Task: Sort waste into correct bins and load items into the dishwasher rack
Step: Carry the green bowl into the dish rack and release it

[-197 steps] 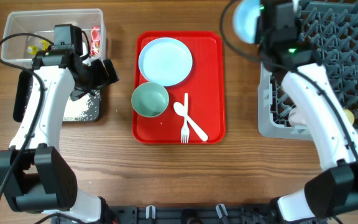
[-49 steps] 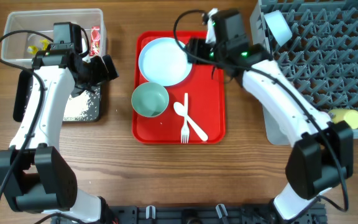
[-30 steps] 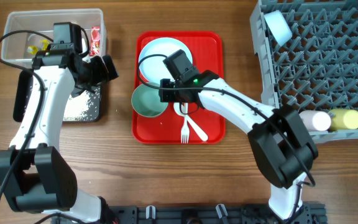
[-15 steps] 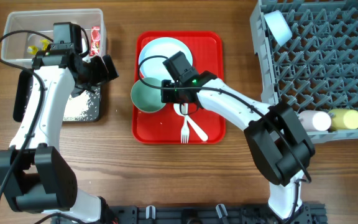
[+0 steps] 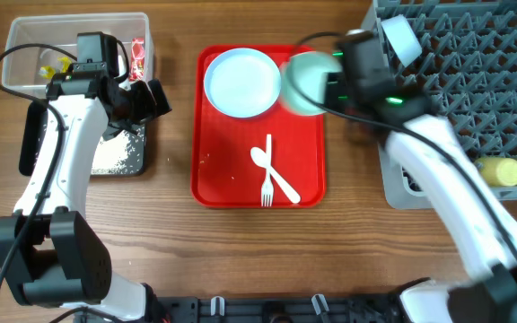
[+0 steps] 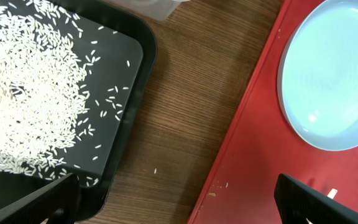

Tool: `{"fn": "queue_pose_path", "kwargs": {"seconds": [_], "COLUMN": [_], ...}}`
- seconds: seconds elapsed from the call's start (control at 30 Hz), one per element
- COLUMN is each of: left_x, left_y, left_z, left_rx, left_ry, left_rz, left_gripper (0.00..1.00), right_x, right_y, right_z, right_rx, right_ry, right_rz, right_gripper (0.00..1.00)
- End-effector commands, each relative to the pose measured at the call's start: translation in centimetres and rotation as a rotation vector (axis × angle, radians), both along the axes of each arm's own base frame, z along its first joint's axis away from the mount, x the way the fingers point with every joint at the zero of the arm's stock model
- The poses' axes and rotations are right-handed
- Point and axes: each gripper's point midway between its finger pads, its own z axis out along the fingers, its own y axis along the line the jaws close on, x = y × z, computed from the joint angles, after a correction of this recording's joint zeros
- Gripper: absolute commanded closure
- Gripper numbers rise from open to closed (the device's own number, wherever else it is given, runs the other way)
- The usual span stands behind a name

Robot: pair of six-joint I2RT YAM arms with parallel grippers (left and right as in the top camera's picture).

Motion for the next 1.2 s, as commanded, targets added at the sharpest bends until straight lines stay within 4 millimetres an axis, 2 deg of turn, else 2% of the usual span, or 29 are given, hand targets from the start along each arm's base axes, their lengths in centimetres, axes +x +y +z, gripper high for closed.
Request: {"fn": "queue_pose_path", "kwargs": {"seconds": [0.0, 0.03, 0.1, 0.23, 0.37, 0.53, 0.7, 0.87, 1.0, 1.17], "left_x": [0.2, 0.2, 0.2, 0.2, 0.2, 0.2, 0.2, 0.2, 0.2, 0.2], "left_y": [0.3, 0.3, 0.3, 0.3, 0.3, 0.3, 0.3, 0.3, 0.3, 0.3], "left_z": [-0.1, 0.0, -0.1, -0.1, 0.0, 0.0, 0.0, 0.0, 0.0, 0.0], "left_rx": [0.01, 0.009, 0.01, 0.01, 0.009, 0.013, 0.013, 0.013, 0.013, 0.013], "left_ry": [-0.001, -0.001, -0.001, -0.001, -0.002, -0.001, -0.001, -0.001, -0.001, -0.001], "left_rz": [0.004, 0.004, 0.004, 0.004, 0.004, 0.005, 0.005, 0.005, 0.005, 0.005], "left_gripper": [0.0, 0.0, 0.0, 0.0, 0.0, 0.0, 0.0, 0.0, 0.0, 0.0], "right_x": [-1.6, -2.2, -3.0, -3.2, -3.0, -0.7, 1.2, 1.3, 1.3, 2.4], "right_y": [-9.0, -10.7, -12.9, -15.5, -18.0, -18.4, -19.2, -20.5, -21.6, -21.3], "right_z": [3.9, 4.3, 4.4, 3.8, 4.4, 3.9, 2.9, 0.8, -0.1, -0.8], "right_rx": [-0.34, -0.4, -0.477, -0.62, -0.83, -1.004, -1.09, -1.126, -1.116, -1.073], "right_ry": [-0.063, -0.05, -0.015, 0.048, 0.073, 0.117, 0.157, 0.242, 0.232, 0.219], "right_rz": [-0.185, -0.223, -0.266, -0.311, -0.424, -0.389, -0.368, -0.344, -0.386, -0.321], "right_gripper": [0.96, 0.96, 0.96, 0.96, 0.96, 0.96, 0.96, 0.96, 0.96, 0.96]}}
